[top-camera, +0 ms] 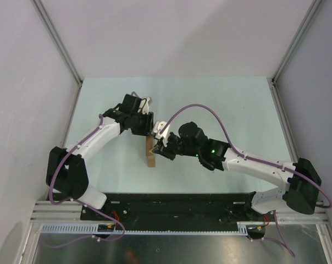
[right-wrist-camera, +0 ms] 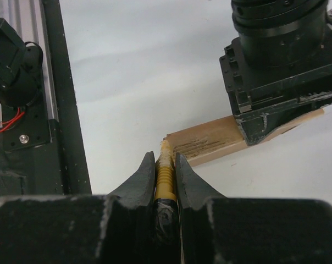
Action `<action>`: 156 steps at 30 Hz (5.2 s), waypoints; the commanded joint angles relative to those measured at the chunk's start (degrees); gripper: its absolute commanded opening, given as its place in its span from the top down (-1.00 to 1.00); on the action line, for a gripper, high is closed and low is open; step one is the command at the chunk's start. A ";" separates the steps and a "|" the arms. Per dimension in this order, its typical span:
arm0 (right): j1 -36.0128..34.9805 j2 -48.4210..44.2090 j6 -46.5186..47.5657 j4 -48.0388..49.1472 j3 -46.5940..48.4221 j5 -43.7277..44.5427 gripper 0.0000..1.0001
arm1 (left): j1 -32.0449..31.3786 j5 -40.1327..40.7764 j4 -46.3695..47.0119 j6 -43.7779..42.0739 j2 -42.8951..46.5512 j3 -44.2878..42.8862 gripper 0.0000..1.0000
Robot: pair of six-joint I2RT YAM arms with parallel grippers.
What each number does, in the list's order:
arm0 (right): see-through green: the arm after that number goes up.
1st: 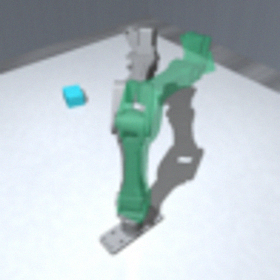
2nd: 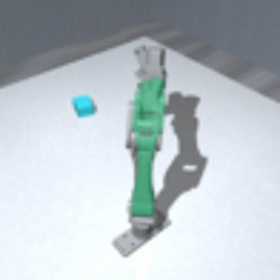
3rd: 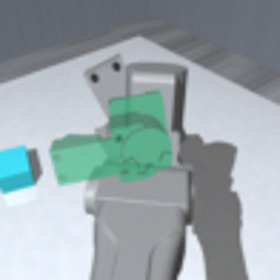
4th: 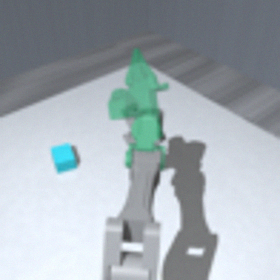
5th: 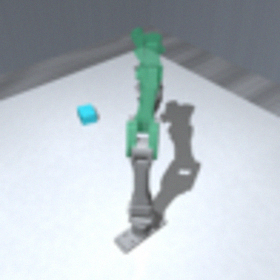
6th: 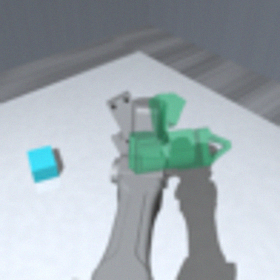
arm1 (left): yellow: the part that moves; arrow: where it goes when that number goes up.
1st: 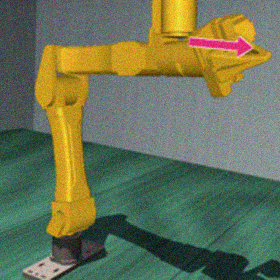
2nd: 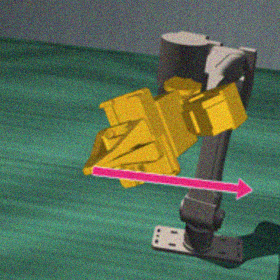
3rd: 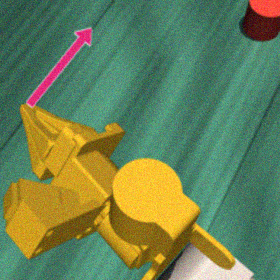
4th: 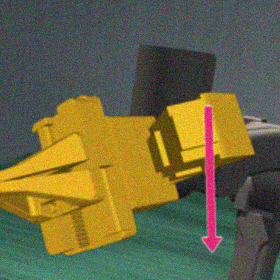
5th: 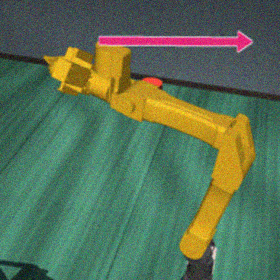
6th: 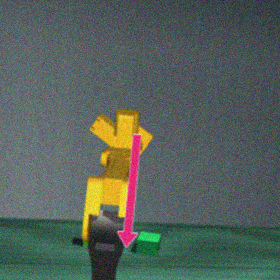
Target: Unpack the express box
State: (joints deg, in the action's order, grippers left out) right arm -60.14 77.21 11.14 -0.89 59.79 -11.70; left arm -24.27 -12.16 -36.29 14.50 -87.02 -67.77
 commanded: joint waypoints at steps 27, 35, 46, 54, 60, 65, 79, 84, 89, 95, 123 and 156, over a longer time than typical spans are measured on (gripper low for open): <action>-1.82 4.79 5.47 5.63 0.06 -0.08 1.00 | -0.25 -0.14 0.35 -2.99 -2.10 0.62 0.18; -2.00 4.53 6.71 7.39 0.06 2.56 1.00 | -0.25 -0.49 0.43 -3.08 -2.45 0.80 0.18; -2.09 5.41 7.23 6.86 0.06 2.91 1.00 | -0.34 -0.93 0.35 -3.25 -2.98 0.88 0.18; -2.00 6.64 11.36 3.01 0.06 2.13 1.00 | -0.60 -0.85 0.43 -3.87 -3.15 1.94 0.18; -1.91 5.94 12.24 -2.62 0.06 1.24 1.00 | -0.86 0.82 0.08 -5.71 -3.68 2.20 0.60; -1.12 3.74 13.91 -8.07 0.06 1.51 1.00 | -1.83 4.16 -0.44 -7.29 -4.73 2.03 0.87; 3.19 1.54 16.20 -13.00 0.15 -1.83 1.00 | -2.27 10.66 -2.11 -8.61 -5.09 2.82 1.00; 3.71 1.19 17.52 -14.84 0.15 -0.69 1.00 | -2.18 12.08 -2.82 -8.26 -5.79 2.82 0.99; 4.85 -0.74 18.74 -17.38 0.15 -1.21 1.00 | -2.18 13.74 -2.99 -8.61 -5.88 2.82 1.00; 6.35 -2.41 18.22 -18.72 0.06 -0.87 1.00 | -2.27 13.04 -3.08 -8.53 -5.70 2.46 1.00; 21.46 -1.37 -17.64 10.45 -3.71 10.91 1.00 | -2.27 -4.80 -0.45 -13.79 7.19 5.18 0.87; 28.94 8.14 -31.88 15.31 -2.75 -2.98 1.00 | -11.05 5.83 3.68 -17.13 2.48 3.53 0.27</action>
State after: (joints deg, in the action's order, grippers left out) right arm -32.64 90.89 -20.45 18.65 56.03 -15.51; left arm -33.39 -9.06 -34.74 0.40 -83.09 -59.86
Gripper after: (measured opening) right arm 0.155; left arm 0.414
